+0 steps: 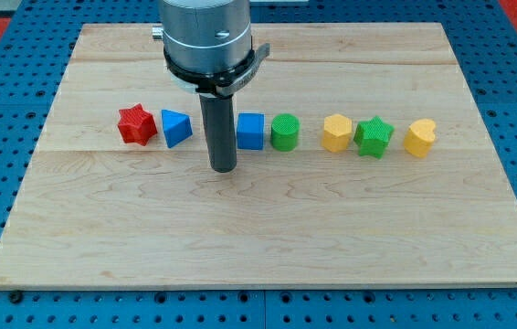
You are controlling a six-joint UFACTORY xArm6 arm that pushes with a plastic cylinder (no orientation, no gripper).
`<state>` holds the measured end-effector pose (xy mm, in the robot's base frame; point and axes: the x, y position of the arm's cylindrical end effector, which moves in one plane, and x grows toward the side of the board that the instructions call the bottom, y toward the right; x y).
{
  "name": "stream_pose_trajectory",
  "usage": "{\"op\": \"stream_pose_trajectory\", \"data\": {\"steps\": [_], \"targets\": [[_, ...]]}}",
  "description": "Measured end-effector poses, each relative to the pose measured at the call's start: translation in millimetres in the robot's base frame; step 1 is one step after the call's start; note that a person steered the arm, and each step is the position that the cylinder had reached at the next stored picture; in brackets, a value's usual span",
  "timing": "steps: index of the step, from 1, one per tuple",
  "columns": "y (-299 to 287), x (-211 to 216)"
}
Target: Push the blue cube slightly towards the top of the board
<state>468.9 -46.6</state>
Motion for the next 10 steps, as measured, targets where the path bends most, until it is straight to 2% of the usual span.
{"op": "stream_pose_trajectory", "data": {"steps": [2, 4, 7, 8, 10], "targets": [[-25, -3], [25, -16], [31, -80], [58, -92], [62, -115]]}}
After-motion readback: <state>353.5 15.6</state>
